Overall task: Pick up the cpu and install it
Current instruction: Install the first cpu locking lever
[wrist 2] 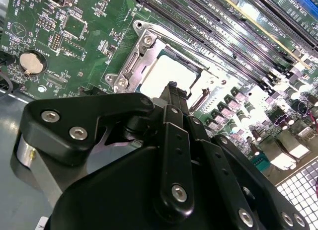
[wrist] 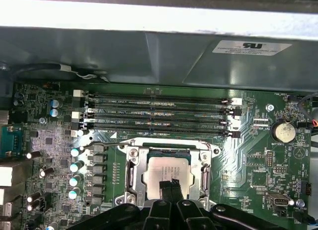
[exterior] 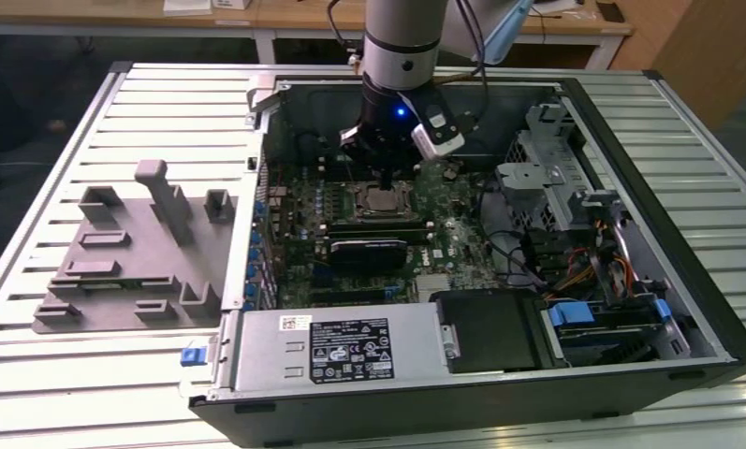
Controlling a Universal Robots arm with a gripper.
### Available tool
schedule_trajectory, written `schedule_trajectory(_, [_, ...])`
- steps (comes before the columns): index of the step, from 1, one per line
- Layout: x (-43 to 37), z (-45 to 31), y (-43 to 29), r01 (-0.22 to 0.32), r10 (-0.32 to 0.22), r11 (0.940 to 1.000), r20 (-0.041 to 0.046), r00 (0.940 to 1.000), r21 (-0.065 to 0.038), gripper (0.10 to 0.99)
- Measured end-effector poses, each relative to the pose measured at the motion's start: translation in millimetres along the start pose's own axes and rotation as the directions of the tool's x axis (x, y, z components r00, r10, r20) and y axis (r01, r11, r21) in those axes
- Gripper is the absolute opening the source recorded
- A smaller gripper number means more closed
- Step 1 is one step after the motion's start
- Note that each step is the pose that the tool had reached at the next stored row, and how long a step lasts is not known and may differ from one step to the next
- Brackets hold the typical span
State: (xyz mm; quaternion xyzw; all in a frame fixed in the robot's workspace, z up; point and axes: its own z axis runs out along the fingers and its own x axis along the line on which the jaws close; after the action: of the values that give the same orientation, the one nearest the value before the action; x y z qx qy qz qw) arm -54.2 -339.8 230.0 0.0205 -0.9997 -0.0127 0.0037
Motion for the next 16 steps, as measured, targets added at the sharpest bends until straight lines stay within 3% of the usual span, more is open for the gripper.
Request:
schedule_trajectory(8, [4.2, 0.1, 0.2, 0.0, 0.0, 1.0, 0.0001, 1.0, 0.0, 0.106])
schedule_trajectory(16, [21.1, 0.2, 0.8, 0.0, 0.0, 1.0, 0.0001, 1.0, -0.001, 0.106])
